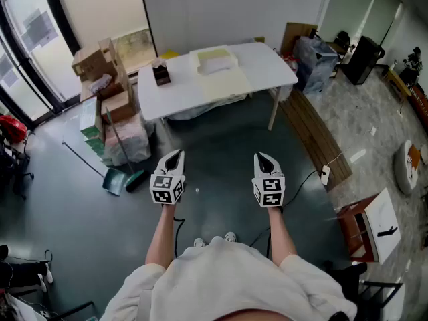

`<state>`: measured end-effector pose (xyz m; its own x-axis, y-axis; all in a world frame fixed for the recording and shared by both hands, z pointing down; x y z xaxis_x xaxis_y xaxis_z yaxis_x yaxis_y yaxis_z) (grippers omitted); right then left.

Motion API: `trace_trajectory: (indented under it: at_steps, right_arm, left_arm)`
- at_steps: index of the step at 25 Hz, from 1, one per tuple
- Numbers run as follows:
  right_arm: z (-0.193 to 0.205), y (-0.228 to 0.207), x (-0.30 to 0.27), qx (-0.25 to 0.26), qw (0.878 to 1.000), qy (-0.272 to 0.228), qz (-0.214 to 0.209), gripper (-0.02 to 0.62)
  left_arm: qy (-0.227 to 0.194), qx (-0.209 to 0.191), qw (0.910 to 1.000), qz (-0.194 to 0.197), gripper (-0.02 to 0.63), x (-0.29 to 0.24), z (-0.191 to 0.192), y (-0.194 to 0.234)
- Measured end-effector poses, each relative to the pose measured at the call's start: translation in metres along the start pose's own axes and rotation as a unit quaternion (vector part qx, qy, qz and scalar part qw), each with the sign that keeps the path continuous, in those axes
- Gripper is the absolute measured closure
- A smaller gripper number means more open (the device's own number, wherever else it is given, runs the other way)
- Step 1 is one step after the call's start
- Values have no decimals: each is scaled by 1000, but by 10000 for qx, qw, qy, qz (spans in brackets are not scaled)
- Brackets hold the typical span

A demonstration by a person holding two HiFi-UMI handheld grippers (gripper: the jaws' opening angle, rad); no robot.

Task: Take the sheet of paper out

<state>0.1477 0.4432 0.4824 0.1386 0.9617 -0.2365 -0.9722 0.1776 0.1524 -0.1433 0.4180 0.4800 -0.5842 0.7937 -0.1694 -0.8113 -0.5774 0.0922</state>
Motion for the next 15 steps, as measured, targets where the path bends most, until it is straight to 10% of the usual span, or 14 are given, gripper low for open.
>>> trace_trajectory:
  at_steps: [15]
  right_arm:
    - [-4, -12, -11, -48, 9999, -96, -124, 595]
  left_arm:
    - [-7, 27, 10000, -35, 606, -22, -6, -4]
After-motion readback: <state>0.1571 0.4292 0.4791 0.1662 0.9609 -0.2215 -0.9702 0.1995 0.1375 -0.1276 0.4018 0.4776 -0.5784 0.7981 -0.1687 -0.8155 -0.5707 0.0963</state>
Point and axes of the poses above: the fingertips, and each gripper's own axes: x backward along the fingers, y to its left, z out of its underside, the point moved 3 cm from there along x, backward along the fingers, and after that the axes turned 8 degrees about z, right-handed, at the moved point
